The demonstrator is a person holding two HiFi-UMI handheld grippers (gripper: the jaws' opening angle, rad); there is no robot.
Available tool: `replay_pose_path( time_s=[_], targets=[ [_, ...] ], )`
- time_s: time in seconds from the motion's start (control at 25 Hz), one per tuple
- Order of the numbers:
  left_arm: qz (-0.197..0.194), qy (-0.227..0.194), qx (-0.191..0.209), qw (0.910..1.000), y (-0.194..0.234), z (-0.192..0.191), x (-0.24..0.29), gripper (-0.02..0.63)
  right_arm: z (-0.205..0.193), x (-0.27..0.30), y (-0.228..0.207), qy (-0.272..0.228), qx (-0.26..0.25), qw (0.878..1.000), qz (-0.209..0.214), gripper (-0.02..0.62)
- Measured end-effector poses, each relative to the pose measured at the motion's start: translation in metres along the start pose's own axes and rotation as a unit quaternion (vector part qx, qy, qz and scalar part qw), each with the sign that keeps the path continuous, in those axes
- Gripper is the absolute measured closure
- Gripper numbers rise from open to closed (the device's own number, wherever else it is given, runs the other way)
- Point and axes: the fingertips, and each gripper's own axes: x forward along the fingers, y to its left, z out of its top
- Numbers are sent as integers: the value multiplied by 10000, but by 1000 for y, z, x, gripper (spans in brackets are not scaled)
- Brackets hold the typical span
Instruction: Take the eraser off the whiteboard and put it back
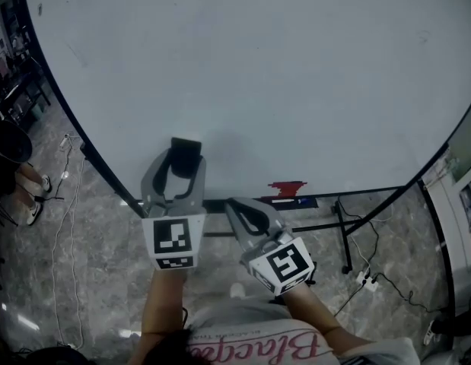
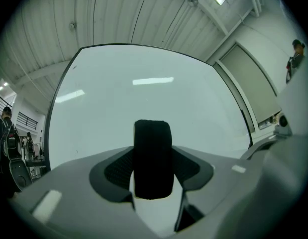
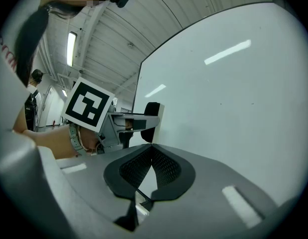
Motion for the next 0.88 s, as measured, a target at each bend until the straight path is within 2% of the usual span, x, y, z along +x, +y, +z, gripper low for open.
replay_pose_path(
  time_s=[0.12,0.28,0.6,0.88],
  targets=[
    [-134,-1,-63,9999,-7,-3,-17,382,0,-11,8,-42,51,9999,-101,594],
    [-329,76,-350,9988,-18,-9,-41,382,-3,-25,21,2,72,9998,-175,594],
    [-430,80,-764,9961,-27,-16,-94,382,0,-46,44,61,-40,9995,-298,594],
    [-584,172,-908,9940,-35,-27,-135,382,0,-58,61,87,-120,9991,-393,594]
  ],
)
